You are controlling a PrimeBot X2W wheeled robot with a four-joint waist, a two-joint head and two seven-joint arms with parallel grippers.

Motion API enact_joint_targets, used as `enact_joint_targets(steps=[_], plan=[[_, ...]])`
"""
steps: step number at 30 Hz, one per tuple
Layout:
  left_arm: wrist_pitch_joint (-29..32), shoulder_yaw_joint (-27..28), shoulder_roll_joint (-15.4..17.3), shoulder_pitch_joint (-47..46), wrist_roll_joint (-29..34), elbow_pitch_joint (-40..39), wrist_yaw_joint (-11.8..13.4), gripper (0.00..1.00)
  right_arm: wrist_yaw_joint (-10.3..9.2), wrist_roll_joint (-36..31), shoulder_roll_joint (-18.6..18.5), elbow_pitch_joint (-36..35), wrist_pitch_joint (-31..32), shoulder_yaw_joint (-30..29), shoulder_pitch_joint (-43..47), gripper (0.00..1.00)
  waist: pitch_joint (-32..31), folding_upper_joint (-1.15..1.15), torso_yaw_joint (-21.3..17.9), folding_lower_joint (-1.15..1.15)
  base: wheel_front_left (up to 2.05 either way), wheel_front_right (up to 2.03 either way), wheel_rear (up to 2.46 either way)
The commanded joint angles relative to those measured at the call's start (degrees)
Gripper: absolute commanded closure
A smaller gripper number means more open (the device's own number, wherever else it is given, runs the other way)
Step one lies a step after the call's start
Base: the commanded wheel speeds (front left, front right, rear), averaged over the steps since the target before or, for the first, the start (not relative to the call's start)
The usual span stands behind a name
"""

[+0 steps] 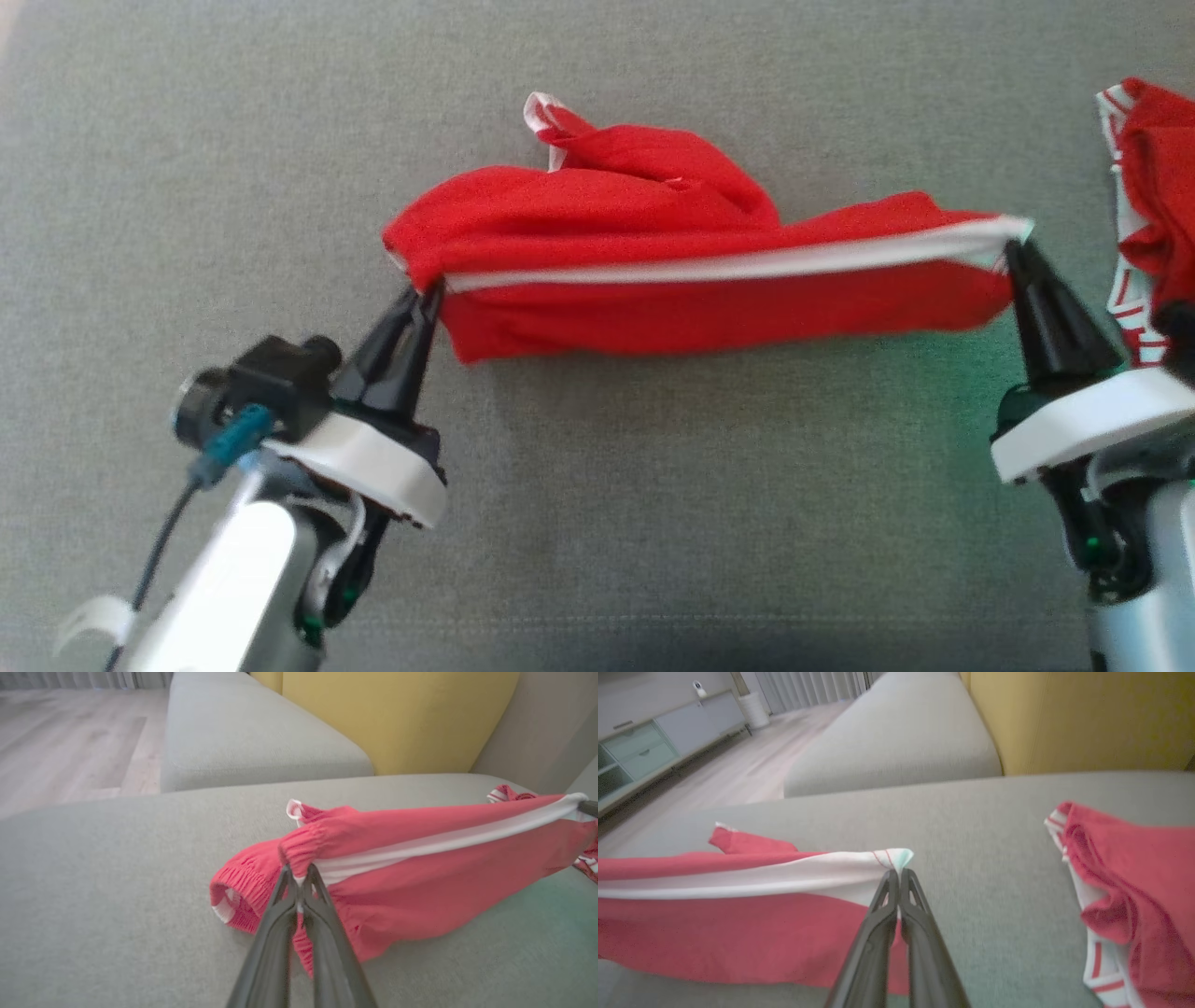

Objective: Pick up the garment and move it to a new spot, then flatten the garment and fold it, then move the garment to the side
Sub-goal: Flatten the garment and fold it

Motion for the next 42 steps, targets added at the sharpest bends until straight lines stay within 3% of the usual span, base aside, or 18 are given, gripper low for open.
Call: enact_joint_targets(steps=[1,15,21,31,35,42], plan=[[-0.69,3.18,2.04,-1.93,0.51,-3.02,0.59,1.00,-0.05,-0.45,-0.56,-3.39,-0.64,0.19,-0.39,1.00,-0.57,0.00,-0.27,0.00,0.00,0.00,0.00],[4.26,7.50,6.21,-17.00,3.64,-18.18,1.20,1.00,-0.05,-2.20,-2.34,-24.46,1.10,-4.68,-10.37,1.00,-6.22,0.00,-1.66,0.00,0.00,0.00,0.00],[7.27,7.90,5.91,-23.84,2.20,-18.62,0.03,1.00,-0.05,-1.60,-2.06,-26.78,3.59,-5.50,-15.54,1.00,-7.12,0.00,-2.20,0.00,0.00,0.00,0.00],[7.34,6.55,3.20,-32.03,-0.79,-9.21,-2.95,1.00,-0.05,0.40,-2.26,-20.08,3.51,-4.05,-23.22,1.00,-4.41,0.00,-2.26,0.00,0.00,0.00,0.00],[4.05,6.14,0.61,-39.00,-1.10,-0.03,-4.54,1.00,-0.05,1.18,-2.69,-12.17,1.35,-2.44,-31.27,1.00,-2.39,0.00,-2.06,0.00,0.00,0.00,0.00],[-6.93,6.56,-3.91,-54.50,0.24,20.08,-6.56,1.00,-0.05,1.38,-2.17,5.40,-5.37,3.65,-49.88,1.00,0.19,0.00,-2.39,0.00,0.00,0.00,0.00]])
